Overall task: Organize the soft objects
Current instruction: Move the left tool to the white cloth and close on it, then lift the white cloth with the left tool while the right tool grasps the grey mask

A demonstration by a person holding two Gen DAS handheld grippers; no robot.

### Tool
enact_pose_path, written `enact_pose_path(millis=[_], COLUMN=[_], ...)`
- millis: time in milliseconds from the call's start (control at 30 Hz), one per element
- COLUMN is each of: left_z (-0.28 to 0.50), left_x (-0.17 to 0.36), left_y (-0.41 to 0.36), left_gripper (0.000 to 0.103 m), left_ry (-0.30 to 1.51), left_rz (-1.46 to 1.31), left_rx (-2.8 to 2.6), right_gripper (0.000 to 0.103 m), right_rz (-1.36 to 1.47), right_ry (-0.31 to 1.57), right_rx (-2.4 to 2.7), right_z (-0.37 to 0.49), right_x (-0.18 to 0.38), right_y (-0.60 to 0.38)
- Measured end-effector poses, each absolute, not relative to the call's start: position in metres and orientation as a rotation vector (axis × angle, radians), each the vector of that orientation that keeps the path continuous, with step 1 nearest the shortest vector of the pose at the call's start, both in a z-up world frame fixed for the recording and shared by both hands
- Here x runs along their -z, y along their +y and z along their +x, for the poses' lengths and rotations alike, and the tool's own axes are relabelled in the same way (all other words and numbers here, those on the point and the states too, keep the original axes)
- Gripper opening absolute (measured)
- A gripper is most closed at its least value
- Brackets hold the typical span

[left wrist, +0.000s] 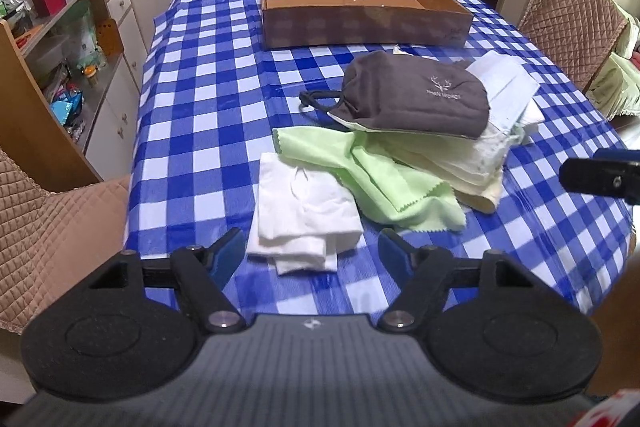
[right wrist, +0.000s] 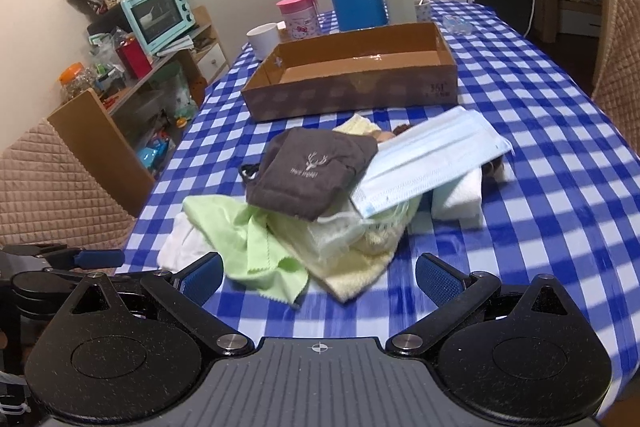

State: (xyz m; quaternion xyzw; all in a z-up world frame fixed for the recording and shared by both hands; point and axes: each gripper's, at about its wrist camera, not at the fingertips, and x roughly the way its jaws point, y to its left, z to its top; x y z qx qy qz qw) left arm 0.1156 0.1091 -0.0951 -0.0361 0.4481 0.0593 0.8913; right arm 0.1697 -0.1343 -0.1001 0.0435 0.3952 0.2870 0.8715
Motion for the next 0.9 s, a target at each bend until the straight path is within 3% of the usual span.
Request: enact_pose_path(millis=[533,633,800,900], left_z=[0.173,0.178,0.174,0.169], left_x=[0.136,0.142,0.142,0.137], left_y=[0.123,0.126,0.132,0.134], left_gripper=[0.069,0.055,0.023,0.015], left_ry=[1.036,1.048,1.039,1.032], left_rz=[-0.112,-0.126,-0.145,-0.144], left_rx=[-0.179,-0.18,-0.167,-0.182], right_gripper=[0.101,0.1,0.1,0.099], right_rz=[0.082,0.073,0.043,0.017], right_ry=[0.864,0.862,0.844,0.831], right_rx=[-0.631,-0.64,-0.669,-0.691], right_z=[0.228,0.234,0.243,0.247], right_x=[0.112,0.113,0.111,0.111], right_y=[-0.134,-0.134,-0.129,-0.122])
